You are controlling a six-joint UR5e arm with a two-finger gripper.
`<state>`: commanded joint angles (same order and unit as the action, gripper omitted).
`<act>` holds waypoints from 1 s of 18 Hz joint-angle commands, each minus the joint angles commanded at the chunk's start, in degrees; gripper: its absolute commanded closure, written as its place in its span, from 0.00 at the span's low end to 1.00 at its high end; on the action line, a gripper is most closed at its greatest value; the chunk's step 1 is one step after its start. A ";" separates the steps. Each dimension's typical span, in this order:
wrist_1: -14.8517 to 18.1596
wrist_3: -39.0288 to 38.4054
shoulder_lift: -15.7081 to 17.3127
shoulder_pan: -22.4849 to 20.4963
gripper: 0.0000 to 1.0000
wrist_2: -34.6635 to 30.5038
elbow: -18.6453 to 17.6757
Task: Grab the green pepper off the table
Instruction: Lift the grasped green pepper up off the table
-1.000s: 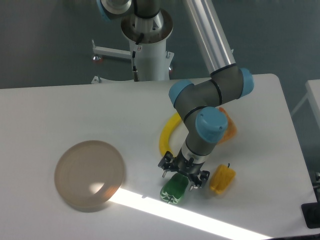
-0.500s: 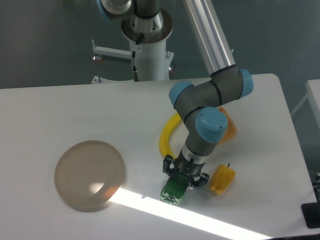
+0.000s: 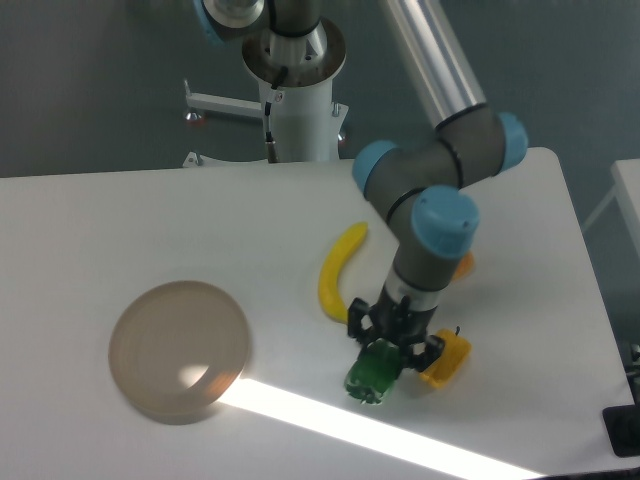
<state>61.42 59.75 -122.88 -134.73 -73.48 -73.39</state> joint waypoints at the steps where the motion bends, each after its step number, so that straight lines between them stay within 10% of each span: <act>1: 1.06 1.32 0.44 -0.79 0.65 -0.17 0.17; 18: 4.15 14.43 1.06 -2.03 0.65 -7.12 1.67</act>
<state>65.57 74.18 -121.82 -136.76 -80.60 -71.72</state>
